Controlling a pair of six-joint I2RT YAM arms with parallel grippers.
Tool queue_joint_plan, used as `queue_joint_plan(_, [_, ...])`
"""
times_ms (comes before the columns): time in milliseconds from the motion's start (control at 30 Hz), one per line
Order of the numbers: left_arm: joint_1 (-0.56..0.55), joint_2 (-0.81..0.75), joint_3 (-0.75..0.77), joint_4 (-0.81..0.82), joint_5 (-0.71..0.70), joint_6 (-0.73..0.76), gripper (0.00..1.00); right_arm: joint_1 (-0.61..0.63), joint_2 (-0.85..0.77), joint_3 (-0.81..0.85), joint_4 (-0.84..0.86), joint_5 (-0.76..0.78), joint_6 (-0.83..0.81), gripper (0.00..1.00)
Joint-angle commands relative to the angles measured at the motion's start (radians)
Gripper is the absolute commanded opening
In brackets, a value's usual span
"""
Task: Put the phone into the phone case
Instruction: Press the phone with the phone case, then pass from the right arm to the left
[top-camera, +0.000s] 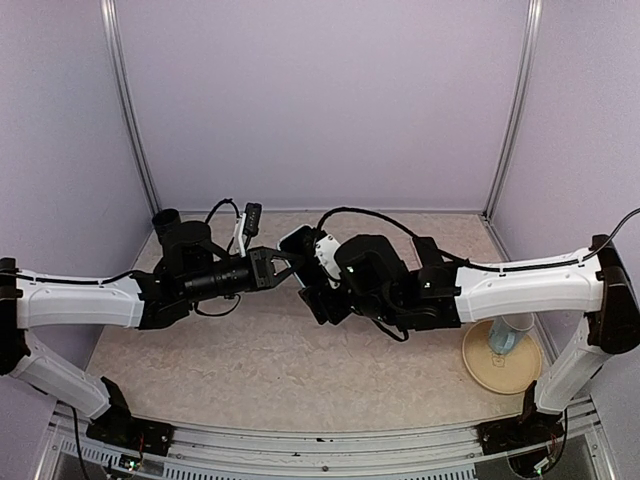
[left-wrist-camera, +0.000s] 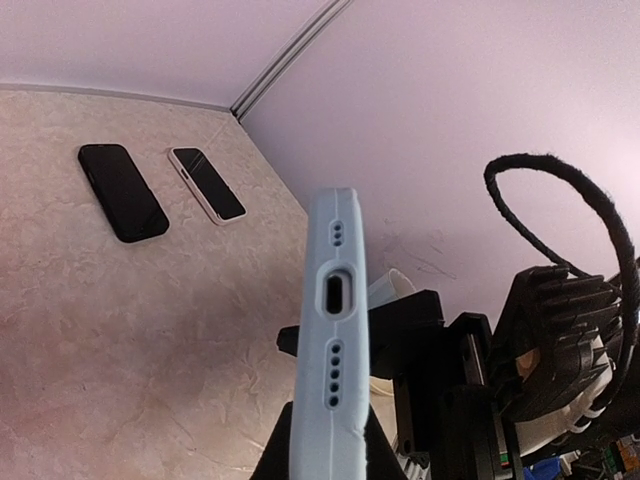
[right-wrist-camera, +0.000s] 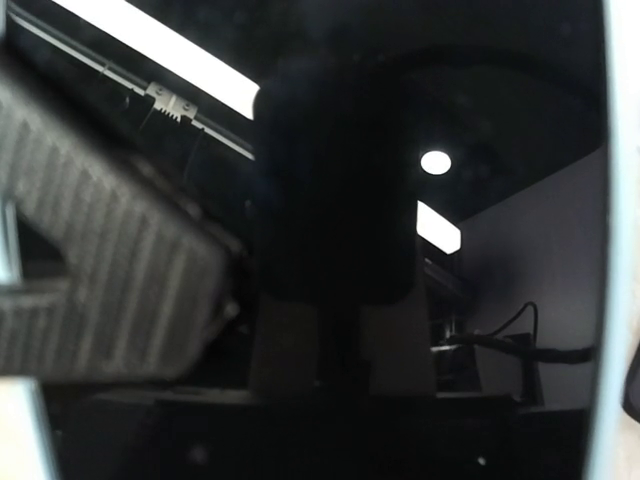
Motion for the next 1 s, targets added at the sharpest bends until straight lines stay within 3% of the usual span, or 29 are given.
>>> queue_joint_plan(0, [0.019,-0.008,0.006,-0.066,-0.018,0.061,0.0,0.019,-0.01,0.082,-0.022,-0.021,0.022,0.75])
queue_joint_plan(200, [0.042,-0.007,0.025,-0.159,0.0,0.093,0.0,0.016,-0.013,0.149,-0.131,-0.057,0.041,0.84])
queue_joint_plan(367, [0.045,-0.002,0.028,-0.171,0.007,0.097,0.0,0.015,0.003,0.164,-0.135,-0.132,0.044,0.99])
queue_joint_plan(600, [0.057,-0.021,0.024,-0.18,0.072,0.131,0.0,-0.047,-0.08,0.103,-0.101,-0.323,0.051,1.0])
queue_joint_plan(833, [0.072,-0.079,0.012,-0.178,0.191,0.183,0.0,-0.236,-0.247,-0.05,-0.023,-0.742,0.047,0.96])
queue_joint_plan(967, [0.077,-0.099,0.0,-0.139,0.303,0.182,0.0,-0.263,-0.274,-0.064,-0.043,-0.839,-0.028,0.96])
